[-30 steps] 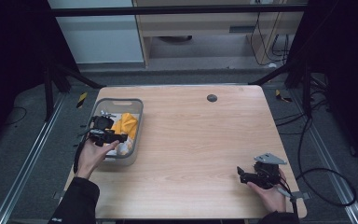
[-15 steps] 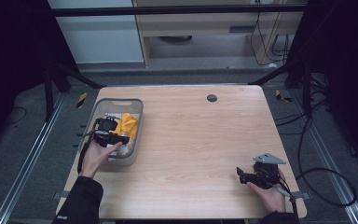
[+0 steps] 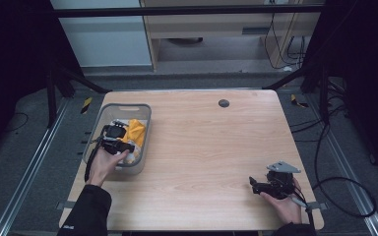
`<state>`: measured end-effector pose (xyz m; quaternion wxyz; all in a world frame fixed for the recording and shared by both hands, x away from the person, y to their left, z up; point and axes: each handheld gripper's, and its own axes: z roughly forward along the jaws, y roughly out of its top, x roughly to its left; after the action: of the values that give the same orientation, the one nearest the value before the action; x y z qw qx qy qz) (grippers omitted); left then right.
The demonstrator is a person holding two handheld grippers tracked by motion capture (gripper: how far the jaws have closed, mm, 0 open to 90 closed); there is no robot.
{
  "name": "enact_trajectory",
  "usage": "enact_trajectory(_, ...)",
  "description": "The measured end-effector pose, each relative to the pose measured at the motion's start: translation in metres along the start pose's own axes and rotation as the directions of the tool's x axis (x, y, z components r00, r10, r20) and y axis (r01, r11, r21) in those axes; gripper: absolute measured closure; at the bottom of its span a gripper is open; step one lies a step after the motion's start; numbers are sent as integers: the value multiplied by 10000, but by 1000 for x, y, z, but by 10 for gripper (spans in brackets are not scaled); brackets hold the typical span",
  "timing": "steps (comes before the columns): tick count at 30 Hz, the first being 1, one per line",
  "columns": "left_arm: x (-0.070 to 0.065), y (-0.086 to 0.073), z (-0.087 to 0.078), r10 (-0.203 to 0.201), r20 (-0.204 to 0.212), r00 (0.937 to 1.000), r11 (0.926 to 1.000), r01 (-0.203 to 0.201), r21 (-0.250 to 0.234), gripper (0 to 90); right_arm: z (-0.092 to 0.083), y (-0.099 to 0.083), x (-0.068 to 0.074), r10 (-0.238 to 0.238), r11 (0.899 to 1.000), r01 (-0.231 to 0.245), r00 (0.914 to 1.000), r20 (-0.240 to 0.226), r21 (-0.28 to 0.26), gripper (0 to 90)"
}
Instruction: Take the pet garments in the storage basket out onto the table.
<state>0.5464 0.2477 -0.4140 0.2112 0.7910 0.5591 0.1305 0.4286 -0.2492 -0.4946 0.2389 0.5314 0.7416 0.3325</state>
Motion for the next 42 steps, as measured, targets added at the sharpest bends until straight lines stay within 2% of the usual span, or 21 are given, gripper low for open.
enact_trajectory(3, 0, 1, -2, -50, -58, 10000, 10000, 50, -2, 770, 0, 0, 0, -7, 10000, 7, 10000, -5, 4, 94)
enact_trajectory(9, 0, 1, -9, 24, -191, 9998, 9999, -26, -110, 804, 0, 0, 0, -7, 10000, 7, 10000, 9, -1, 94)
enact_trajectory(14, 2, 2, -18, -79, -74, 9999, 9994, 77, -331, 811, 0, 0, 0, -71, 10000, 71, 10000, 26, -7, 95)
enact_trajectory(27, 1, 6, -48, 195, -90, 9998, 9962, -202, -845, 815, 0, 0, 0, -68, 10000, 68, 10000, 24, -22, 97)
enact_trajectory(42, 1, 7, -70, 282, -34, 9996, 9905, -285, -1342, 818, 0, 0, 0, -125, 9999, 125, 9999, 30, -95, 100)
